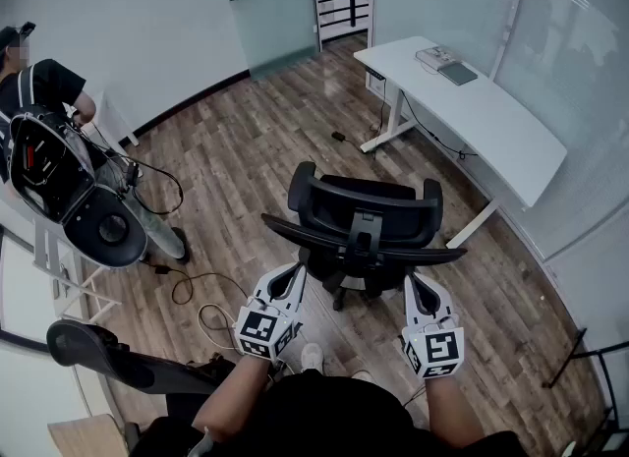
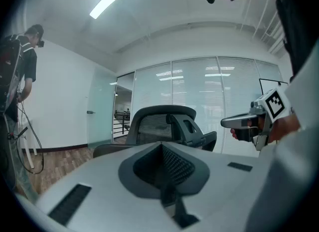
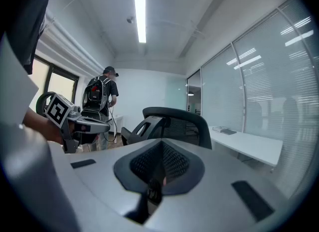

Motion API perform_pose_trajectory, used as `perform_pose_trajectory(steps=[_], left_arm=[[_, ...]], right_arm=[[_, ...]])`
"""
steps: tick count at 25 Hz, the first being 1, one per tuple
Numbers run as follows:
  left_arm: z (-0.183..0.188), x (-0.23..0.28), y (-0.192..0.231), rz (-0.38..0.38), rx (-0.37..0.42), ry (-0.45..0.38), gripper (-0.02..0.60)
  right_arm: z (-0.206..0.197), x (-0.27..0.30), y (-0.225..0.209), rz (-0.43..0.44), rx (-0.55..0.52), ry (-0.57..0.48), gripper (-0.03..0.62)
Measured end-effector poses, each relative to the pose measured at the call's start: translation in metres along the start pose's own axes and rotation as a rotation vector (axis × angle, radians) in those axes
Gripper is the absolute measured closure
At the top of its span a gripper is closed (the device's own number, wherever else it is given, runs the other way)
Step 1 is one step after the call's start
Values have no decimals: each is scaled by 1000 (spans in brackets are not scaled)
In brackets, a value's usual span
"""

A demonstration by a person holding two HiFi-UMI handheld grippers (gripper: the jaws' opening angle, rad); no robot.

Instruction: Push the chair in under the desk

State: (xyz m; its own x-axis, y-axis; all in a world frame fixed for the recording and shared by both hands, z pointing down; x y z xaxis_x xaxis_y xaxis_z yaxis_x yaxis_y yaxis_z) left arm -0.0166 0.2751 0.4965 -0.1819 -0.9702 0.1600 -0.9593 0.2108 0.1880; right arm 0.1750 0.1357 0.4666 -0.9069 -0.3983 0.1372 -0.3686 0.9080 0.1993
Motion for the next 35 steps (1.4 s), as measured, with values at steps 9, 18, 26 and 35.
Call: perform_pose_trajectory(steps=[9, 18, 26, 35], left_arm=[[-3, -7, 0, 10, 18, 1, 571], [2, -10, -4, -26, 33, -23, 571], [1, -6, 2, -28, 93, -25, 571], [6, 11, 10, -50, 249, 5, 326]], right_arm=[[-8, -3, 8, 8, 4, 4, 591], [-2, -4, 20, 54, -13, 2, 591], [-5, 3, 19, 43, -25, 20, 588], [-16, 19, 24, 98, -102, 69, 431]])
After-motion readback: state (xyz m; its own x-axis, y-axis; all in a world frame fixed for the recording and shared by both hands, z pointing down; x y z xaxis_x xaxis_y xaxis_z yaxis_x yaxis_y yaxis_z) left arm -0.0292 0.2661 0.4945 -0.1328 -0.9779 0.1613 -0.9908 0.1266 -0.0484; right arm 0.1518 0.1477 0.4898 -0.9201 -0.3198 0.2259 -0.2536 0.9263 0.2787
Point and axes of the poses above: the fingertips, and each gripper's own axes: x forward along the fingers, y to its left, z out of its top, the point moved 2 cm from there along -x, backward along the fingers, and after that the axes turned 8 degrees about -x, right-handed, at the moved point
